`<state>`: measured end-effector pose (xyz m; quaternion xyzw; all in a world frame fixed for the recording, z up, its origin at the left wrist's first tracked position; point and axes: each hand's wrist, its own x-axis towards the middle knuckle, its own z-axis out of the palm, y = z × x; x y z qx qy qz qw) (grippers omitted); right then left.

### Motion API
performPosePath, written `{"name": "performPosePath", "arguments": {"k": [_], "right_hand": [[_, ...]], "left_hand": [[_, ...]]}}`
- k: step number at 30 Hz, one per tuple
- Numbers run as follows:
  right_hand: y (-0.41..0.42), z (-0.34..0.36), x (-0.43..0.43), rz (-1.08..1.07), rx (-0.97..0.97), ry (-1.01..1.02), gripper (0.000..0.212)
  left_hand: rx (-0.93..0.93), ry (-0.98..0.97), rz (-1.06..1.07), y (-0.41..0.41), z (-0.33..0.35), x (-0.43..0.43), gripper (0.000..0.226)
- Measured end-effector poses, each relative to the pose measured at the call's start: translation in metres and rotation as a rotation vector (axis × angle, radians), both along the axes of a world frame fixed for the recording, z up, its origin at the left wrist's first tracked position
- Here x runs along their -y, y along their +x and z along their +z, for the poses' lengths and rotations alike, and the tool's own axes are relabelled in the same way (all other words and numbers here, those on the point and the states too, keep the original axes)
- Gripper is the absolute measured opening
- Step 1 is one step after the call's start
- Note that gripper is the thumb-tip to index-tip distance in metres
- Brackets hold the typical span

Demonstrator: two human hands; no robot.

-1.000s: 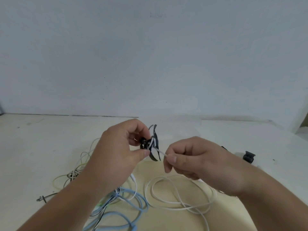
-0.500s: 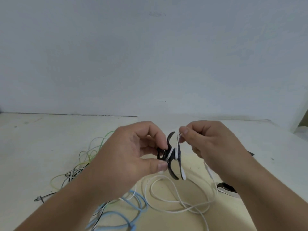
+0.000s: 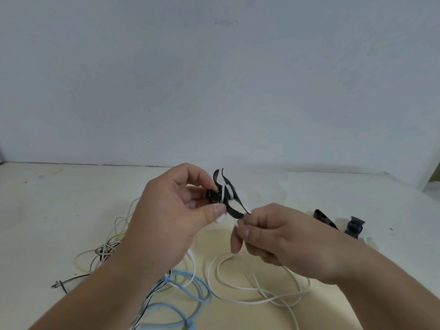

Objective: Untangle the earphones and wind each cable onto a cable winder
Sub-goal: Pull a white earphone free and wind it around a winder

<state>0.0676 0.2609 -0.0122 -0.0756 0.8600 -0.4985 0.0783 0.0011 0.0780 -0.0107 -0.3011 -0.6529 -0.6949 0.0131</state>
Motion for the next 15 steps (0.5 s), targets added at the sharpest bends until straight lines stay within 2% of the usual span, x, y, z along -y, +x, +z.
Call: {"name": "performPosePath", "arguments": {"k": [9, 11, 15], "right_hand": [[0.001, 0.003, -0.01, -0.035, -0.033, 0.048, 0.033], [0.002, 0.004, -0.009, 0.027, -0.034, -0.002, 0.031], [0.002, 0.005, -0.003, 0.071, -0.092, -0.102, 0.028]], "left_hand": [[-0.006, -0.11, 0.097, -0.006, -0.002, 0.005, 0.036], [-0.091, -0.204, 0.169, -0.005, -0.005, 0.004, 0.039], [-0.395, -0.47, 0.301, 0.0, -0.008, 0.001, 0.04]]}}
